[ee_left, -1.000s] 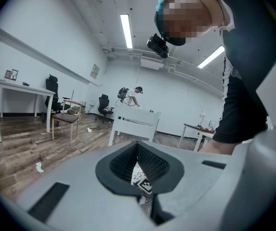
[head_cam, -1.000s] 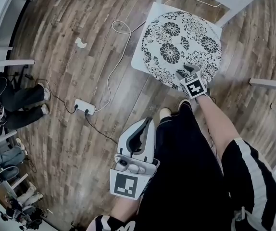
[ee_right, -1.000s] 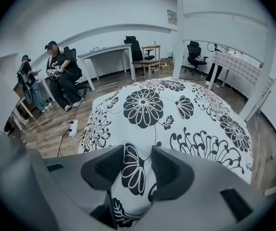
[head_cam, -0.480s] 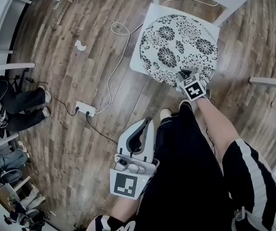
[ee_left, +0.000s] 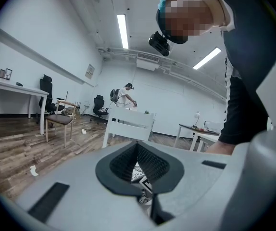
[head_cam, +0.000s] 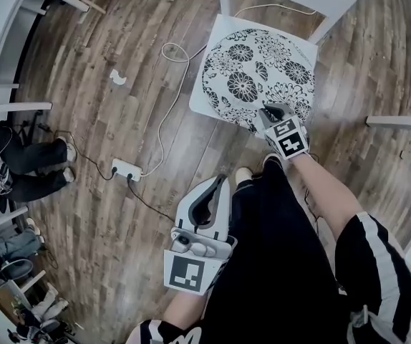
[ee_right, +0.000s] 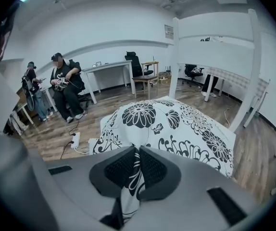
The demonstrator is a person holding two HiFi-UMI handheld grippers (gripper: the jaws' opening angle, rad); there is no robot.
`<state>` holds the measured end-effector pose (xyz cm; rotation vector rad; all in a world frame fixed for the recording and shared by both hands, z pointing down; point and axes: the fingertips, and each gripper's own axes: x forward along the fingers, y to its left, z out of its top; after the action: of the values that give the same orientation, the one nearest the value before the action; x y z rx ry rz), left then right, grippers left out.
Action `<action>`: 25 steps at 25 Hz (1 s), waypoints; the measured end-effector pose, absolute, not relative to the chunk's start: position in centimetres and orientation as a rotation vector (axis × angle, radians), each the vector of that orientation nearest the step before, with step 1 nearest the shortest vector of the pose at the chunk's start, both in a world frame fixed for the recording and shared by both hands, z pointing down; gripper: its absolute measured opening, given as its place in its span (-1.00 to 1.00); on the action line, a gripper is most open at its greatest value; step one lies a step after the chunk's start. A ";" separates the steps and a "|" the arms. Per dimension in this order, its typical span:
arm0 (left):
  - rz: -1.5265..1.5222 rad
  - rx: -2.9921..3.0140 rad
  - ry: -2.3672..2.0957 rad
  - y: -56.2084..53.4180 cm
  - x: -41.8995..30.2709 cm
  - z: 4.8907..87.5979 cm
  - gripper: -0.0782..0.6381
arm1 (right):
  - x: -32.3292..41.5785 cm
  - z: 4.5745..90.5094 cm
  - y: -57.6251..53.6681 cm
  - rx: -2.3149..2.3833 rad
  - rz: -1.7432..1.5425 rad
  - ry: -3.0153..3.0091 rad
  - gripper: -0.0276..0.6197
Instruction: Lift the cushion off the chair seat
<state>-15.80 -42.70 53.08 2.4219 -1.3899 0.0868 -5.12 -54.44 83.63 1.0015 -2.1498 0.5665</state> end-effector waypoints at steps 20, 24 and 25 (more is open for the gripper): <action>0.015 2.614 -1.358 -43.7 -13.5 45.7 -0.78 | -4.7 66.7 -55.1 1.182 0.529 -2.413 -0.81; -0.008 2.624 -1.360 -43.5 -13.3 44.2 -0.79 | -4.2 62.8 -54.1 1.239 0.535 -2.461 -0.81; -0.001 2.632 -1.354 -43.3 -13.3 44.0 -0.78 | -4.1 61.9 -53.8 1.257 0.548 -2.474 -0.81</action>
<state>-13.29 -43.28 44.01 2.6321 -1.3543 -0.0015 -4.06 -53.77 61.85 1.2572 -2.4741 0.5480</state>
